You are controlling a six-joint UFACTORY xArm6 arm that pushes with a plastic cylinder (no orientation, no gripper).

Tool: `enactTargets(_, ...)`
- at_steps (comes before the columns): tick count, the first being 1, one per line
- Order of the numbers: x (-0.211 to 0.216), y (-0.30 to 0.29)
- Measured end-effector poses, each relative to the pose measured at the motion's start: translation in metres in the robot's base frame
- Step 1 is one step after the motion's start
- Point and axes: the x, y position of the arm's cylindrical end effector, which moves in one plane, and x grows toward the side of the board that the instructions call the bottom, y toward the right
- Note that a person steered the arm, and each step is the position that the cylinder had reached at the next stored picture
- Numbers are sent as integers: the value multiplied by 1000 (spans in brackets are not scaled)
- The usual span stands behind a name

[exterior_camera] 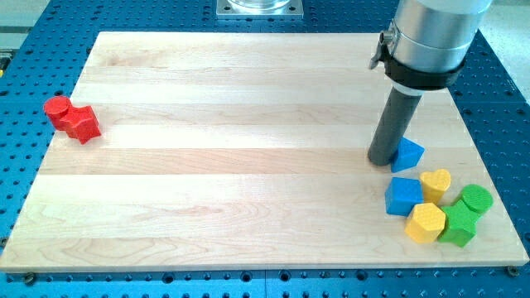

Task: Point your arm to the bottom left of the red star

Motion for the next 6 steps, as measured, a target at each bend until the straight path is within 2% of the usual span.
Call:
enactTargets(1, -14, -59)
enactTargets(4, 18, -419)
enactTargets(5, 1, -464)
enactTargets(6, -8, -467)
